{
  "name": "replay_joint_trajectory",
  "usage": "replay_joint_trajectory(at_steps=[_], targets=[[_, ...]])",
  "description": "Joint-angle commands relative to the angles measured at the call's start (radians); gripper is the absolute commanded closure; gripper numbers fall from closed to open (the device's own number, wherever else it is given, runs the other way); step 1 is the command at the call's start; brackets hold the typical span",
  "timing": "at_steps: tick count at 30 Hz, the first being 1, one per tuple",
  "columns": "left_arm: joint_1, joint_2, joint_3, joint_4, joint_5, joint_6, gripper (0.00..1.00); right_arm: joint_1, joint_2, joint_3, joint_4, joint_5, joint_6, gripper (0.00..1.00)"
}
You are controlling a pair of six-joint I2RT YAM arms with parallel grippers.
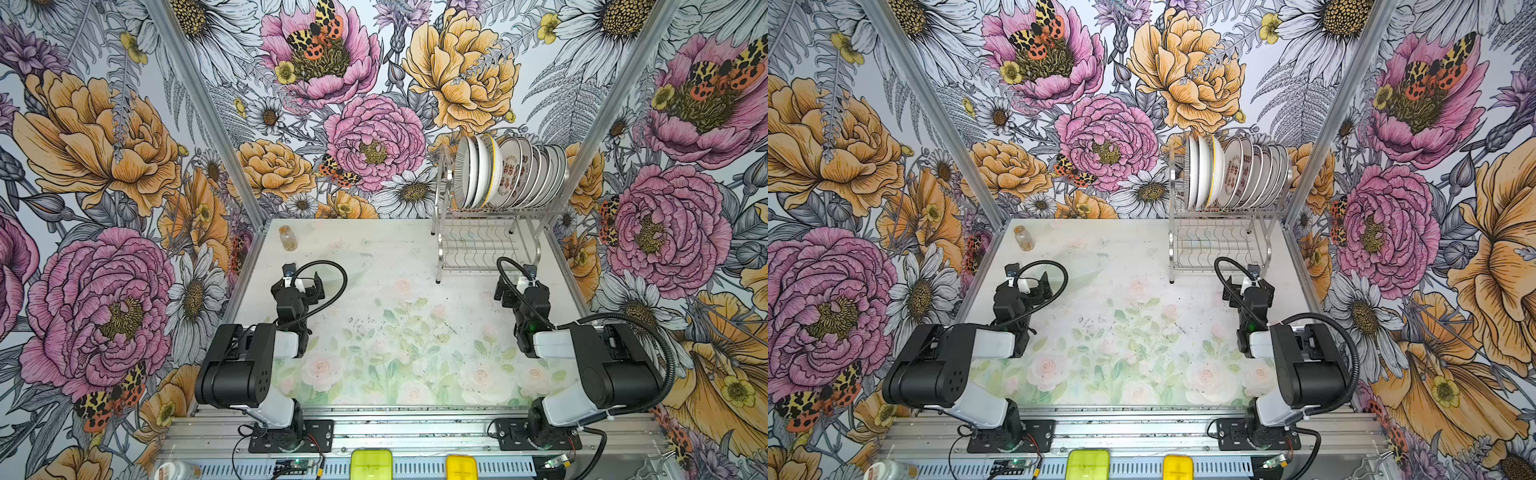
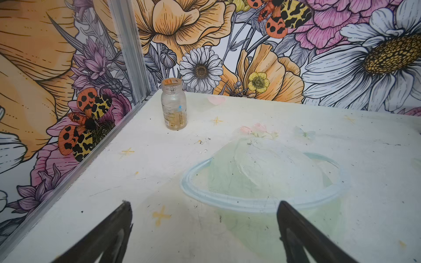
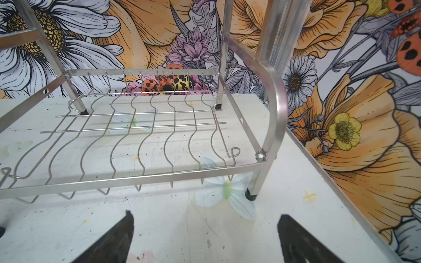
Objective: Unload the plates from the dish rack
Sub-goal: Move the dish rack to the top-center of the table.
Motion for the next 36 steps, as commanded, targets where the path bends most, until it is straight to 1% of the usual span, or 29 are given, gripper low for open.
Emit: replay_joint_trajectory(at_steps=[1,4,33,36], targets=[[0.002,-0.004,0.006,-0.001,0.017,-0.007,0.01,0.002,0.004,0.01,0.028,-0.019,-0.012,0.0],[0.002,-0.004,0.005,0.0,0.017,-0.007,0.01,0.001,0.001,0.005,0.033,-0.039,-0.019,0.01],[0.002,-0.004,0.006,-0.001,0.016,-0.007,0.01,0.002,0.001,0.007,0.03,-0.036,-0.016,0.0],[0.002,-0.004,0.005,0.001,0.016,-0.007,0.01,0.002,-0.002,-0.006,0.051,-0.04,-0.019,0.0]])
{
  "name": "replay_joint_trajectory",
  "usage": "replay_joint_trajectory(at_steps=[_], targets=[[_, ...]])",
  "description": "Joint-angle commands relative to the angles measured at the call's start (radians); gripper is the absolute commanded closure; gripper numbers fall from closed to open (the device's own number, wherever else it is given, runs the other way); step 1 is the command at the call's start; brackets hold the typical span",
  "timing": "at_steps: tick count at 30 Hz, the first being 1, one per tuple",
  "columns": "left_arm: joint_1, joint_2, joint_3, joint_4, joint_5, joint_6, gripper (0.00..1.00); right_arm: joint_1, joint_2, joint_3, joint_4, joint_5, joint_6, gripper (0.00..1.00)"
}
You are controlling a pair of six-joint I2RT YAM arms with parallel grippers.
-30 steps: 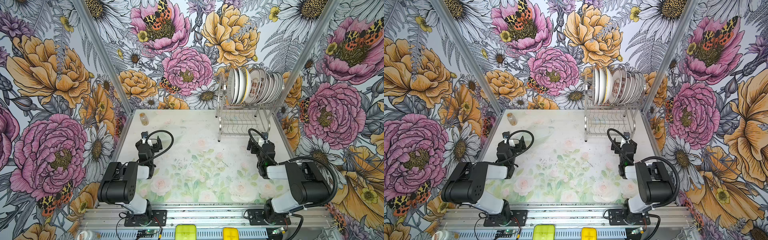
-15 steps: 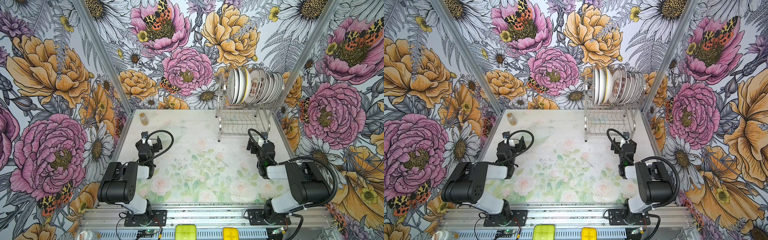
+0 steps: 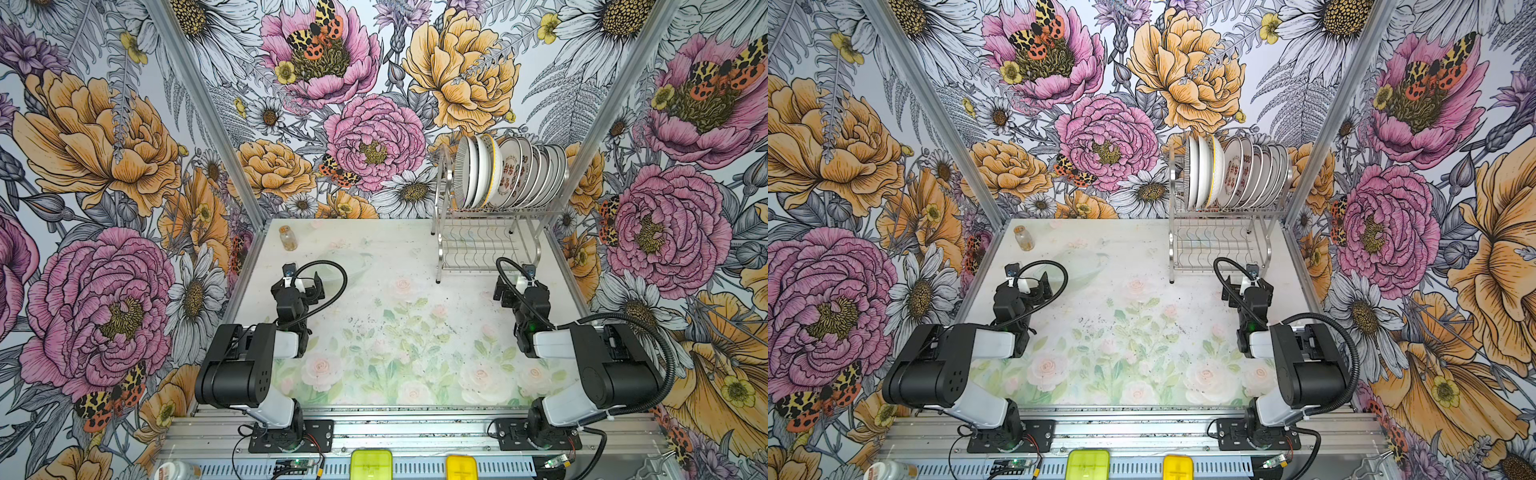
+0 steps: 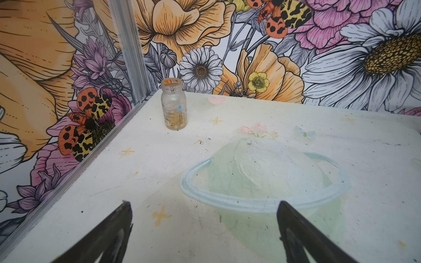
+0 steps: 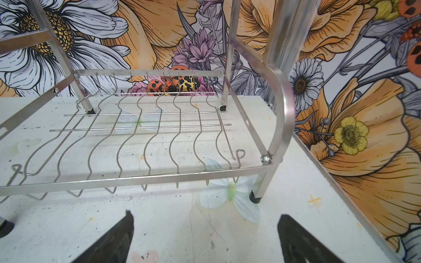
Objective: Unload the plates from the dish rack
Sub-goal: Move the dish rack to the top-center of the table.
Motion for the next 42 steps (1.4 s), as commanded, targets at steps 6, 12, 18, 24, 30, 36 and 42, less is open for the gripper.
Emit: replay_joint_trajectory(at_steps=[6,12,18,24,30,36,42], targets=[[-0.033,-0.025,-0.004,0.002,-0.005,0.029,0.01,0.004,-0.07,-0.05,0.073,0.037,0.008,0.01],[-0.055,-0.099,0.008,-0.085,-0.113,0.028,0.01,0.004,-0.183,-0.075,0.026,0.096,0.026,0.0],[-0.081,-0.192,0.134,-0.428,-0.127,-0.011,0.01,0.007,-0.346,-0.071,-0.089,0.151,0.062,0.01],[-0.151,-0.251,0.183,-0.585,-0.174,-0.024,0.01,0.006,-0.424,0.093,-0.482,0.161,0.164,0.0],[-0.234,-0.307,0.302,-0.855,-0.256,-0.068,0.01,0.006,-0.424,0.296,-0.884,0.083,0.27,0.0],[-0.263,-0.317,0.434,-1.127,-0.193,-0.208,0.01,0.015,-0.342,0.462,-1.142,-0.038,0.379,0.0],[-0.317,-0.313,0.492,-1.25,-0.172,-0.283,0.01,0.075,-0.25,0.544,-1.238,-0.063,0.406,0.0]])
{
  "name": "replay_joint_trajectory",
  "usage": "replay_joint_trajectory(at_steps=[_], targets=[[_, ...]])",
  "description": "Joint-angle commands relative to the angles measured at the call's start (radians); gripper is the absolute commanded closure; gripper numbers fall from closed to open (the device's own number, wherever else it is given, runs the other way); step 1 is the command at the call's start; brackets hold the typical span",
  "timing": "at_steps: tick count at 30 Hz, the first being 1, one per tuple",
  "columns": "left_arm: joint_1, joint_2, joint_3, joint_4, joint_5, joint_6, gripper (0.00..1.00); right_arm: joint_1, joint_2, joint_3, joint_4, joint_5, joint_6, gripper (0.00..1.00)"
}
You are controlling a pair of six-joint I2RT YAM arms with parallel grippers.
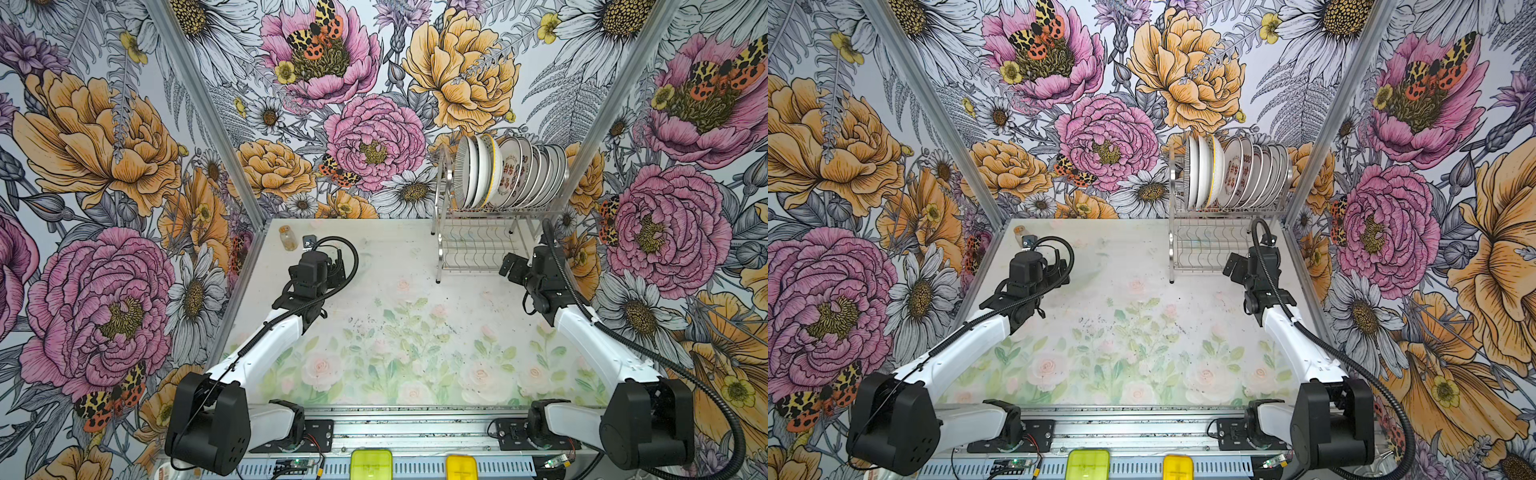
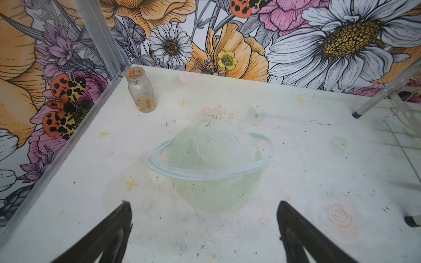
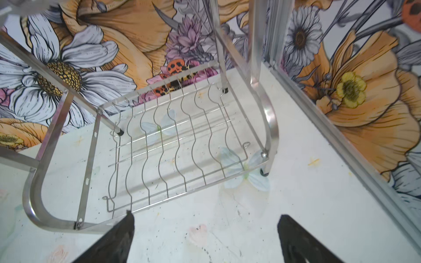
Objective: Unload the plates from the dish rack
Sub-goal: Move the dish rack to the top-center of the table.
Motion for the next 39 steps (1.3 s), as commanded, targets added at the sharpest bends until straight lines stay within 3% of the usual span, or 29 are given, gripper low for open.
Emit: replay_joint_trajectory(at_steps=[1,8,17,26,33,39], targets=[[-0.031,-0.005,0.037,-0.138,0.027,-0.074,0.01,0.042,0.041,0.049,-0.115,-0.043,0.038,0.0],[-0.096,-0.023,0.052,-0.175,0.047,-0.129,0.01,0.104,0.155,0.122,-0.135,-0.071,0.011,0.01],[-0.207,0.001,0.065,-0.162,0.049,-0.172,0.01,0.164,0.3,0.201,-0.132,-0.055,0.005,0.1],[-0.358,0.182,0.171,-0.036,0.064,-0.115,0.01,0.159,0.27,0.151,-0.131,0.018,0.082,0.09],[-0.443,0.449,0.428,-0.058,0.064,-0.051,0.01,0.022,0.149,0.04,-0.131,-0.007,0.163,0.08],[-0.47,0.625,0.596,-0.082,0.06,-0.046,0.01,-0.13,0.095,0.011,-0.133,-0.045,0.149,0.06]])
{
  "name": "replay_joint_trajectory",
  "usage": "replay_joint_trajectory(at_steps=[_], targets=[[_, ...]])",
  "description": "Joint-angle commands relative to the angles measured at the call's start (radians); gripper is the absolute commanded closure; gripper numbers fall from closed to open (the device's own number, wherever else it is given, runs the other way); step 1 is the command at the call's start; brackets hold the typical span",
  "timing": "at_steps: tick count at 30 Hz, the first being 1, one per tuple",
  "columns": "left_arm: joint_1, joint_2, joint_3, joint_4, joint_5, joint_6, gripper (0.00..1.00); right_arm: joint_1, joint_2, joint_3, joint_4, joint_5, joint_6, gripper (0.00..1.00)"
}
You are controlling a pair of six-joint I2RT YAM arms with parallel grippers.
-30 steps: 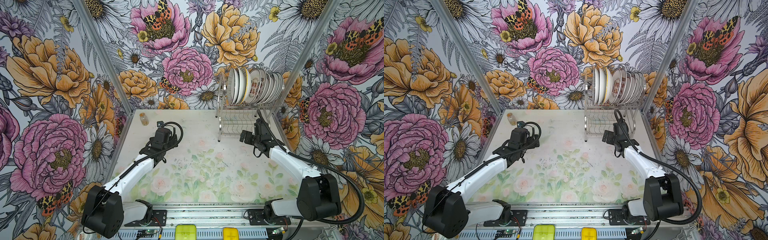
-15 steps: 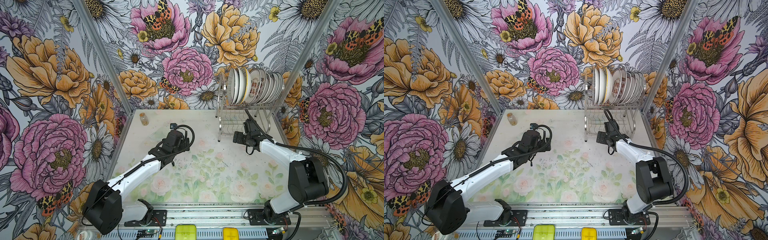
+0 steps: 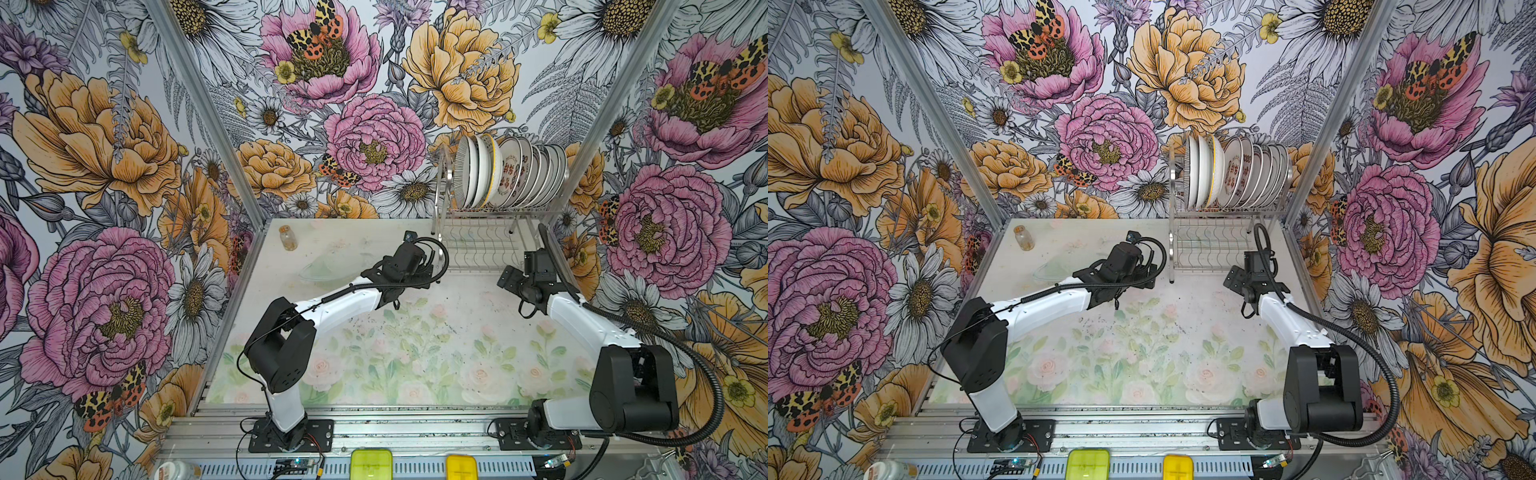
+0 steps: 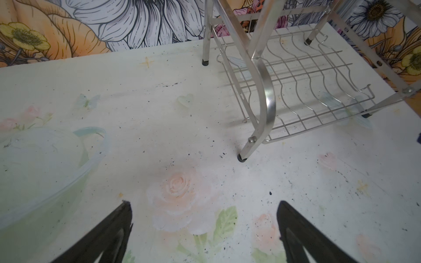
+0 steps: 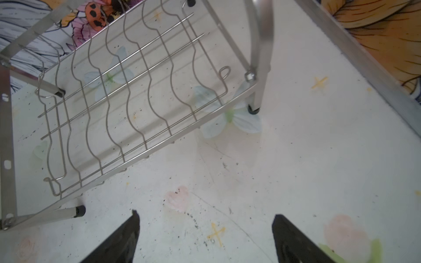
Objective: Unload the plates from the dish rack
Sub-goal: Move the dish rack to the top-center of the table.
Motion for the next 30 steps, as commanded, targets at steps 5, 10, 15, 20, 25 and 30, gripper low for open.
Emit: replay_joint_trajectory(at_steps=[5,10,15,20,25,30], targets=[[-0.017,0.151,0.171,-0.031,0.01,0.012,0.01,-0.167,0.017,0.036,0.006,-0.039,0.009,0.01],[-0.031,0.234,0.271,-0.038,-0.001,0.027,0.01,-0.224,0.078,0.123,0.016,-0.084,-0.049,0.0],[-0.03,0.308,0.349,-0.04,-0.002,0.024,0.01,-0.245,0.159,0.219,0.026,-0.127,-0.106,0.02],[-0.029,0.362,0.416,-0.04,0.018,0.023,0.01,-0.251,0.236,0.285,0.056,-0.164,-0.128,0.03],[-0.027,0.411,0.474,-0.04,0.035,0.026,0.01,-0.251,0.295,0.33,0.086,-0.174,-0.144,0.05],[-0.026,0.444,0.514,-0.038,0.055,0.024,0.01,-0.258,0.34,0.351,0.115,-0.177,-0.15,0.09]])
